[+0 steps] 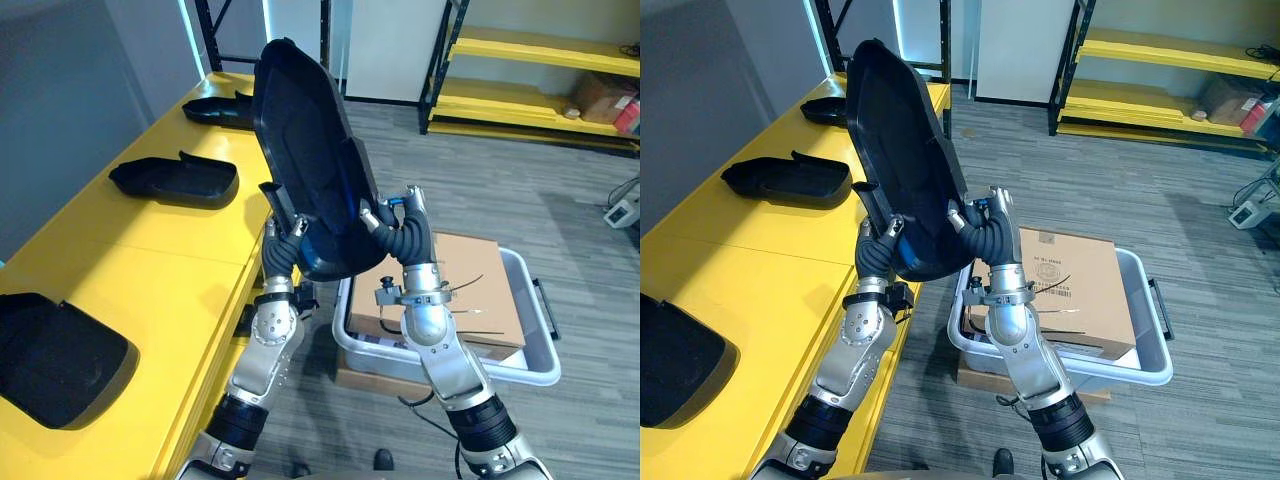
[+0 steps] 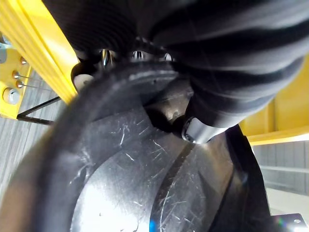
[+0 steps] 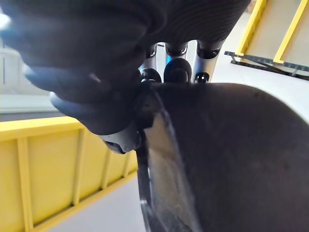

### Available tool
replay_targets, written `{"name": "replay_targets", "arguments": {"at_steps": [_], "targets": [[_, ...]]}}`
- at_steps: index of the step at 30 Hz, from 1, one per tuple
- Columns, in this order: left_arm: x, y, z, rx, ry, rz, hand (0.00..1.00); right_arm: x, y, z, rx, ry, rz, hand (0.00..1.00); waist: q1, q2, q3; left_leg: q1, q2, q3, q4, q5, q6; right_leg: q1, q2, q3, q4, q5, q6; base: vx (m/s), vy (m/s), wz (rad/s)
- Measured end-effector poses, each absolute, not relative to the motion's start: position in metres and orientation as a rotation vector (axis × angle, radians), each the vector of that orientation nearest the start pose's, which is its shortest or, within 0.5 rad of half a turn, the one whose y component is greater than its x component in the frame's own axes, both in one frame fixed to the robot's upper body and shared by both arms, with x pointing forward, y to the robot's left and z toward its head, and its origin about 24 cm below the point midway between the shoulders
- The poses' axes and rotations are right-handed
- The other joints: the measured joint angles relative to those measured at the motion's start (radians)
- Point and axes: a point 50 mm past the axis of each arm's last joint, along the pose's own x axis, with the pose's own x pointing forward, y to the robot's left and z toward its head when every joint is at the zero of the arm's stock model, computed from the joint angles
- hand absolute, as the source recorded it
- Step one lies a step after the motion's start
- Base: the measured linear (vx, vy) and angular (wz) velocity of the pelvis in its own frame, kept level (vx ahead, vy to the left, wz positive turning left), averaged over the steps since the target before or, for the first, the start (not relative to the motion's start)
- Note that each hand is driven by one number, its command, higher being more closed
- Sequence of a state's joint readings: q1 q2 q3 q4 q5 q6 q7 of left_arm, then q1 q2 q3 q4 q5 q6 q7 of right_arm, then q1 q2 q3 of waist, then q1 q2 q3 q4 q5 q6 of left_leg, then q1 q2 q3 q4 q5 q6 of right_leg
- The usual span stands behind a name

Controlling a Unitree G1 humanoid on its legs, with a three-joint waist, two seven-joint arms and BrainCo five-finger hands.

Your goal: Walk over and take plastic housings, then place them on the shelf

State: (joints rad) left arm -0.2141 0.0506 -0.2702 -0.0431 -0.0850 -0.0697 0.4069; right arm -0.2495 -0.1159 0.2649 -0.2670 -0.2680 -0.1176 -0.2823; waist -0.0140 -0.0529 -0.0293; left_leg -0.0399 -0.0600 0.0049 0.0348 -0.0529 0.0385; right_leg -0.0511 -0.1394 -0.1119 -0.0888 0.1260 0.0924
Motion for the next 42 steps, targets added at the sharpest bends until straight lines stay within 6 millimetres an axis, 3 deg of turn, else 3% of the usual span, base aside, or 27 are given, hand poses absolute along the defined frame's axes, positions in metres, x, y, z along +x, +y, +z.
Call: {"name": "replay_targets", "arguments": {"at_steps": [4, 9, 11, 15, 16, 17, 19, 20, 24, 27, 32, 36, 39, 42], "targets": [[0.269, 0.101, 0.104, -0.012, -0.3, 0.069, 1.0, 0.253, -0.124, 0.194, -0.107, -0.794, -0.075, 0.0, -0.001, 0.0, 0.0, 0.012, 0.0, 0.0, -0.003, 0.0, 0.0, 0.005, -0.001, 0.001, 0.014, -0.01, 0.001, 0.0, 0.0, 0.0], [0.254, 0.125, 0.078, 0.033, -0.205, 0.189, 1.0, 0.243, -0.193, 0.198, 0.027, -0.833, -0.362, 0.0, -0.003, 0.002, -0.002, 0.037, 0.001, 0.0, -0.028, 0.001, 0.002, 0.012, -0.001, 0.002, 0.026, -0.026, 0.006, 0.0, 0.0, 0.0], [0.247, 0.138, 0.077, 0.049, -0.201, 0.243, 1.0, 0.232, -0.223, 0.189, 0.083, -0.812, -0.489, 0.0, -0.005, 0.002, -0.002, 0.037, 0.001, 0.0, -0.031, 0.001, 0.002, 0.011, -0.001, 0.001, 0.024, -0.027, 0.007, 0.0, 0.0, 0.0], [0.237, 0.154, 0.083, 0.067, -0.231, 0.313, 1.0, 0.218, -0.261, 0.157, 0.158, -0.713, -0.668, 0.0, -0.014, 0.002, -0.002, 0.036, 0.001, 0.0, -0.031, 0.001, 0.002, 0.014, -0.001, -0.001, 0.017, -0.027, 0.007, 0.02, -0.008, 0.01], [0.235, 0.157, 0.084, 0.071, -0.237, 0.324, 1.0, 0.217, -0.268, 0.144, 0.162, -0.655, -0.708, 0.0, -0.017, 0.002, -0.002, 0.036, 0.001, -0.001, -0.031, 0.001, 0.002, 0.014, -0.001, -0.001, 0.016, -0.027, 0.007, 0.0, 0.0, 0.0], [0.233, 0.161, 0.085, 0.078, -0.242, 0.34, 1.0, 0.214, -0.279, 0.117, 0.169, -0.537, -0.769, 0.0, -0.023, 0.002, -0.002, 0.036, 0.001, -0.002, -0.032, 0.001, 0.002, 0.014, -0.001, -0.001, 0.016, -0.027, 0.007, 0.0, 0.0, 0.0], [0.229, 0.166, 0.085, 0.091, -0.242, 0.362, 1.0, 0.21, -0.284, 0.087, 0.171, -0.395, -0.815, 0.0, -0.025, 0.002, -0.002, 0.036, 0.001, -0.001, -0.034, 0.001, 0.002, 0.014, -0.001, 0.0, 0.014, -0.027, 0.007, 0.0, 0.0, 0.0], [0.226, 0.168, 0.084, 0.099, -0.239, 0.371, 1.0, 0.203, -0.287, 0.06, 0.168, -0.266, -0.845, 0.0, -0.027, 0.003, -0.001, 0.035, 0.001, -0.001, -0.035, 0.0, 0.002, 0.013, -0.001, 0.001, 0.013, -0.027, 0.007, 0.0, 0.0, 0.0], [0.21, 0.171, 0.081, 0.099, -0.218, 0.394, 1.0, 0.154, -0.282, -0.039, 0.207, 0.222, -0.941, 0.0, -0.026, 0.016, 0.008, 0.034, 0.002, -0.001, -0.036, -0.002, 0.003, 0.014, -0.001, 0.0, 0.014, -0.031, 0.008, -0.01, -0.005, 0.0], [0.202, 0.17, 0.081, 0.089, -0.216, 0.383, 1.0, 0.123, -0.265, -0.082, 0.225, 0.472, -0.944, 0.0, -0.026, 0.029, 0.016, 0.035, 0.005, 0.002, -0.036, -0.004, -0.001, 0.014, -0.001, -0.001, 0.015, -0.031, 0.008, -0.04, -0.024, 0.0], [0.198, 0.164, 0.087, 0.072, -0.248, 0.344, 1.0, 0.096, -0.239, -0.121, 0.223, 0.723, -0.817, 0.0, -0.022, 0.032, 0.02, 0.038, 0.013, -0.003, -0.036, -0.008, -0.006, 0.032, -0.001, -0.023, 0.017, -0.038, 0.004, -0.04, -0.024, 0.06], [0.197, 0.157, 0.092, 0.053, -0.265, 0.313, 1.0, 0.087, -0.225, -0.135, 0.227, 0.828, -0.741, 0.0, -0.01, 0.035, 0.025, 0.04, 0.015, -0.038, -0.036, -0.01, -0.008, 0.05, -0.002, -0.059, 0.021, -0.053, 0.007, -0.02, -0.033, 0.27], [0.197, 0.156, 0.094, 0.048, -0.276, 0.302, 1.0, 0.084, -0.218, -0.14, 0.228, 0.872, -0.71, 0.0, 0.012, 0.035, 0.025, 0.037, 0.01, -0.105, -0.034, -0.008, -0.012, 0.07, -0.008, -0.129, 0.045, -0.082, 0.008, 0.04, -0.033, 0.71], [0.197, 0.154, 0.096, 0.037, -0.284, 0.296, 1.0, 0.091, -0.208, -0.142, 0.215, 0.888, -0.646, 0.0, 0.031, 0.032, 0.037, 0.002, -0.018, -0.244, 0.002, 0.011, -0.028, 0.091, -0.041, -0.276, 0.117, -0.144, 0.015, 0.08, -0.017, 1.32]]}}
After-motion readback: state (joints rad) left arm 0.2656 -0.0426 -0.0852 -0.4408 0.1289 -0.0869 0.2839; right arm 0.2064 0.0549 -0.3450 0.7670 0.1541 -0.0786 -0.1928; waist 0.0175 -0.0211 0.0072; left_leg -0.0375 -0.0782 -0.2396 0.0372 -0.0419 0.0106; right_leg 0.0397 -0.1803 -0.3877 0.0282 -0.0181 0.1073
